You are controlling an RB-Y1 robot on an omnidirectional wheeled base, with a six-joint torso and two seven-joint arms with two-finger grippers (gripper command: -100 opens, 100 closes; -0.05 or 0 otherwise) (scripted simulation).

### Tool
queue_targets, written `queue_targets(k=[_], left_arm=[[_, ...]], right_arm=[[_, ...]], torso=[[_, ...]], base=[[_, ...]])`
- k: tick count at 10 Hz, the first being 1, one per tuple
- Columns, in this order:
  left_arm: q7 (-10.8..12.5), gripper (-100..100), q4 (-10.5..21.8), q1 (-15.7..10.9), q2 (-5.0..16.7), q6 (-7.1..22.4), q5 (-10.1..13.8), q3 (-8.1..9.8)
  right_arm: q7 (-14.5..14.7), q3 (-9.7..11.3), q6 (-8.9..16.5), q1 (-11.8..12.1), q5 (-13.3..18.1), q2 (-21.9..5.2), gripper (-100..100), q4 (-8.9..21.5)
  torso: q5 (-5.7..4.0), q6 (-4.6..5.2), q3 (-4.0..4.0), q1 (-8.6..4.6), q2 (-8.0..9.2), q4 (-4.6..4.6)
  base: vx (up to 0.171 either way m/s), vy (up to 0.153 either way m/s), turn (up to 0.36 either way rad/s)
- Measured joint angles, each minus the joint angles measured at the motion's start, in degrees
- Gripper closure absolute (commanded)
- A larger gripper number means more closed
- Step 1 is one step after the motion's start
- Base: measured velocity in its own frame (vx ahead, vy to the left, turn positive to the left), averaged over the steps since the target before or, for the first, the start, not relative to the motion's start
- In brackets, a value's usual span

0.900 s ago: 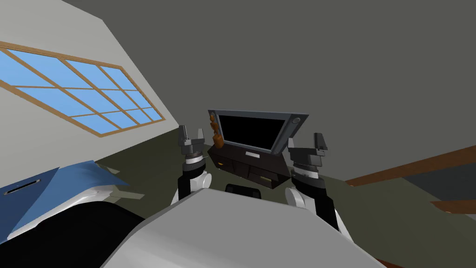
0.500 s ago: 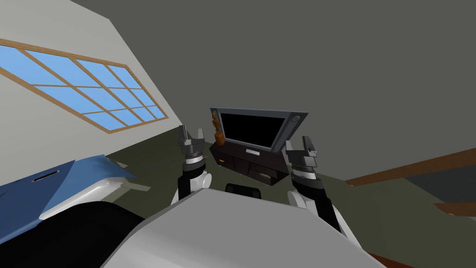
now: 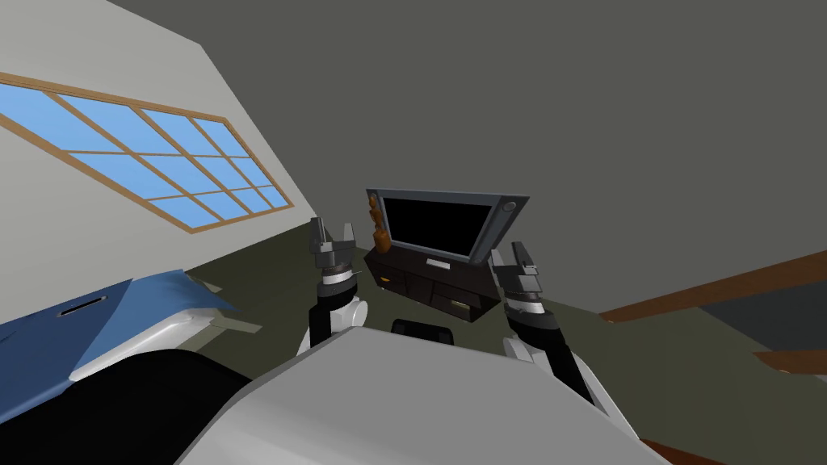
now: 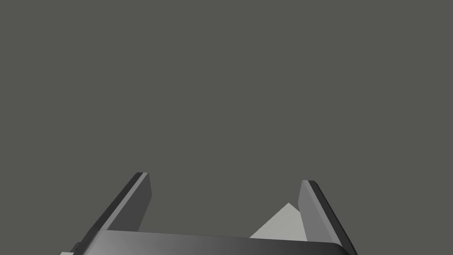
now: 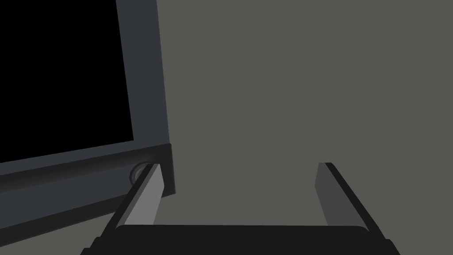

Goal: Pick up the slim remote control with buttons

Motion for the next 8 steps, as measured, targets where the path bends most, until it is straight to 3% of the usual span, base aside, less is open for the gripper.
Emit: queue_targets(k=[6, 8], left_arm=[[0.0, 0, 0.0, 0.0, 0.0, 0.0, 0.0, 0.0], [0.0, 0, 0.0, 0.0, 0.0, 0.0, 0.0, 0.0]], right_arm=[[-0.02, -0.01, 0.03, 0.01, 0.0, -0.04, -100, -0.02], [0.57, 0.13, 0.06, 1.0, 0.72, -1.96, -100, 0.8]], torso=[[-0.01, 0.01, 0.03, -0.04, 0.05, 0.01], [0.0, 0.0, 0.01, -0.01, 0.01, 0.0]], base=[[-0.003, -0.002, -0.002], [0.004, 0.012, 0.035]])
